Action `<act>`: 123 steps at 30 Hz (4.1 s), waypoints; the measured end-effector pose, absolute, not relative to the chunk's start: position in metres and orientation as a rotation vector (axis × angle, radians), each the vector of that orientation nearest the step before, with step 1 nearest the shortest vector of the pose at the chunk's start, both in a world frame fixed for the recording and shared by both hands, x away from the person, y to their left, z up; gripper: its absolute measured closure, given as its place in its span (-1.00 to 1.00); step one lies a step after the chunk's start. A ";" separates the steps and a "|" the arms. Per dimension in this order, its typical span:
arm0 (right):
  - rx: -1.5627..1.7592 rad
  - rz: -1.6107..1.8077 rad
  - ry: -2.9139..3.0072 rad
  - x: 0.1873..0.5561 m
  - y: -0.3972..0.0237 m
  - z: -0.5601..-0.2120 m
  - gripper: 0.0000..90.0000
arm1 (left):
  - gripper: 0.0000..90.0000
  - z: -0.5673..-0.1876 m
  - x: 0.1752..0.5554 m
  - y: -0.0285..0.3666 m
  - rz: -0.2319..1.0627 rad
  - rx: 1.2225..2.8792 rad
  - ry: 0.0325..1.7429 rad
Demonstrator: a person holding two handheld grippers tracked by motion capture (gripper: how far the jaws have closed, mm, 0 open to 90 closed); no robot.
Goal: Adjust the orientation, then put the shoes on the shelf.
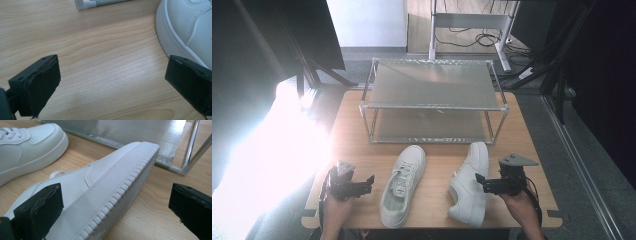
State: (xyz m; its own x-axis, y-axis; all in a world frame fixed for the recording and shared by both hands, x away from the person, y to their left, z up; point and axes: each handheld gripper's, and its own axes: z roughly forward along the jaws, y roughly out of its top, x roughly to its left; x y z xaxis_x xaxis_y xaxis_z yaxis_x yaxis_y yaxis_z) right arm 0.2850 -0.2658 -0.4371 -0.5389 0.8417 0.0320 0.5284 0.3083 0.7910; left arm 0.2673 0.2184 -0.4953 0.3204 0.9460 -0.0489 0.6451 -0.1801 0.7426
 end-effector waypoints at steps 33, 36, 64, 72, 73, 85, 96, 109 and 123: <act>1.359 1.051 2.101 0.265 -0.332 -0.447 -1.00 | -1.00 -0.495 0.266 0.216 0.567 1.926 1.402; 1.390 1.027 2.091 0.263 -0.342 -0.452 -1.00 | -1.00 -0.495 0.267 0.215 0.565 1.930 1.400; 1.570 1.046 1.989 0.250 -0.390 -0.468 -0.92 | -0.98 -0.482 0.254 0.215 0.533 1.933 1.399; 1.558 1.109 1.988 0.233 -0.388 -0.458 -0.94 | -0.96 -0.466 0.243 0.215 0.513 1.903 1.391; 1.548 1.118 1.982 0.228 -0.386 -0.454 -0.94 | -0.95 -0.461 0.240 0.213 0.498 1.894 1.380; 1.469 1.154 2.033 0.216 -0.364 -0.439 -0.95 | -0.96 -0.446 0.235 0.184 0.444 1.918 1.297; 1.493 1.085 2.130 0.232 -0.335 -0.449 -0.79 | -0.90 -0.455 0.250 0.151 0.421 2.006 1.243; 1.602 0.992 2.115 0.246 -0.321 -0.455 0.00 | -0.59 -0.470 0.262 0.145 0.443 2.084 1.311; 1.611 0.874 2.040 0.244 -0.322 -0.455 0.82 | 0.59 -0.470 0.261 0.137 0.335 2.083 1.256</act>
State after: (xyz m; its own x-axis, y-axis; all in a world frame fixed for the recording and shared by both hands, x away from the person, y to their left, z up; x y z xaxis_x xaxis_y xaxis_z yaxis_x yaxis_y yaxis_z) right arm 0.2437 -0.3224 -0.4551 -0.2583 0.9635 0.0705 0.7157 0.1418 0.6839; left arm 0.2607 0.1366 -0.4700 0.5030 0.8561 -0.1188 0.6830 -0.3095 0.6616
